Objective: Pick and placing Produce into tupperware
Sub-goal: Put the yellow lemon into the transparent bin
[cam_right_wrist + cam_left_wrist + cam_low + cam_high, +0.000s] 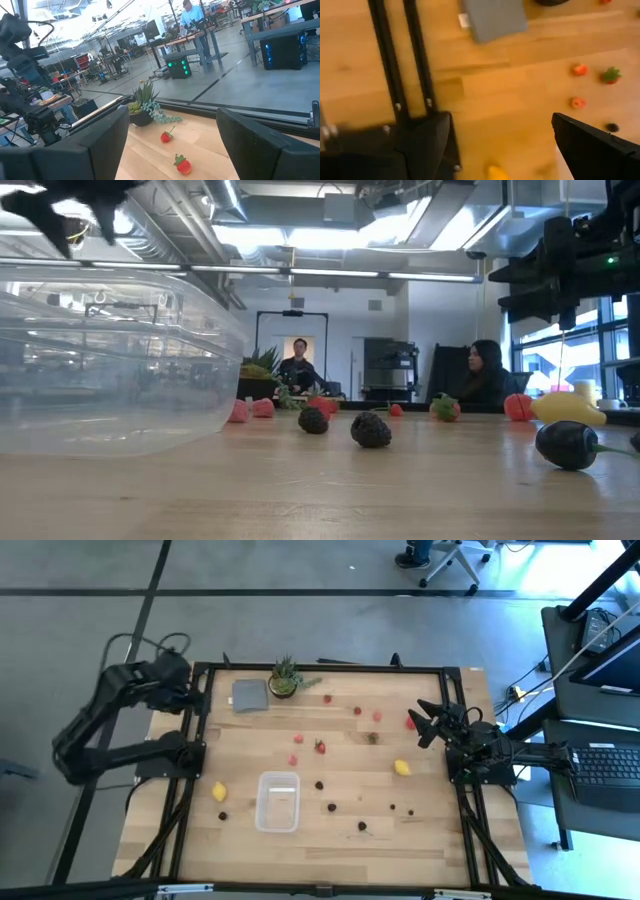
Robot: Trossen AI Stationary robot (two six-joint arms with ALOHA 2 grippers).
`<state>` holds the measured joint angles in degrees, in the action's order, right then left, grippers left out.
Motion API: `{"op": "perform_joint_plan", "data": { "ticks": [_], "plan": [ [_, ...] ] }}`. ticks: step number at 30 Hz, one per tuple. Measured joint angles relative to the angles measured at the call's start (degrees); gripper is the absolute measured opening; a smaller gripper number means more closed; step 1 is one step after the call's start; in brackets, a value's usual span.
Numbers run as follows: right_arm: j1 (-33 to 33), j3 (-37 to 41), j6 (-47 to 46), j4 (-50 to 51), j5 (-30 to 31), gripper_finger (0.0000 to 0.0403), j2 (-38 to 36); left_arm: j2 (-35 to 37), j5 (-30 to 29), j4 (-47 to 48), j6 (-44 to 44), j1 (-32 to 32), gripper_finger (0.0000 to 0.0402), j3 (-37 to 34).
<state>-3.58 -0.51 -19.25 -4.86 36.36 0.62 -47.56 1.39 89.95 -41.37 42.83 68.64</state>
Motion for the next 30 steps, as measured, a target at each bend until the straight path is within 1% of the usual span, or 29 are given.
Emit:
{"op": "perform_joint_plan", "data": {
  "ticks": [2,3,5,7,12,16,19,23,25,28,30],
  "plan": [
    [0.0,0.0,0.0,0.0,0.0,0.0303,0.0,-1.6,2.5,-1.8,-3.1,-2.8,0.0342,-0.3],
    [0.0,0.0,0.0,0.0,0.0,0.0303,0.0,-2.9,2.6,-1.7,-4.9,-4.5,0.0342,-0.2],
    [0.0,0.0,0.1,0.0,-0.2,0.0303,0.0,-5.1,1.3,0.1,-7.1,-7.8,0.0341,-0.2],
    [0.0,0.0,0.1,0.1,-0.5,0.0303,0.0,-7.0,-0.7,-0.1,-9.0,-11.3,0.0341,-0.2],
    [0.0,0.0,0.0,0.1,-0.7,0.0303,0.0,-10.0,-0.8,0.1,-15.1,-20.3,0.0341,-0.2],
    [0.0,0.0,0.0,0.1,-1.7,0.0303,0.0,-12.0,-1.0,0.1,-23.6,-28.9,0.0341,-0.2],
    [0.0,0.0,0.0,0.4,-1.9,0.0303,0.0,-13.6,-2.9,0.1,-32.1,-35.2,0.0341,-0.2],
    [0.0,0.0,-0.1,0.6,-2.1,0.0303,0.0,-15.4,-3.1,0.1,-42.5,-42.3,0.0341,-0.2],
    [0.0,0.0,-0.1,0.6,-2.1,0.0303,0.0,-16.4,-2.5,0.1,-46.5,-45.3,0.0341,-0.2],
    [0.0,0.0,-0.2,0.6,-2.1,0.0303,0.0,-18.0,-0.1,0.1,-51.3,-49.4,0.0341,-0.3],
    [0.0,0.0,-0.2,0.6,-2.1,0.0303,0.0,-19.3,0.3,0.0,-53.9,-52.0,0.0341,-0.3]
  ]
}}
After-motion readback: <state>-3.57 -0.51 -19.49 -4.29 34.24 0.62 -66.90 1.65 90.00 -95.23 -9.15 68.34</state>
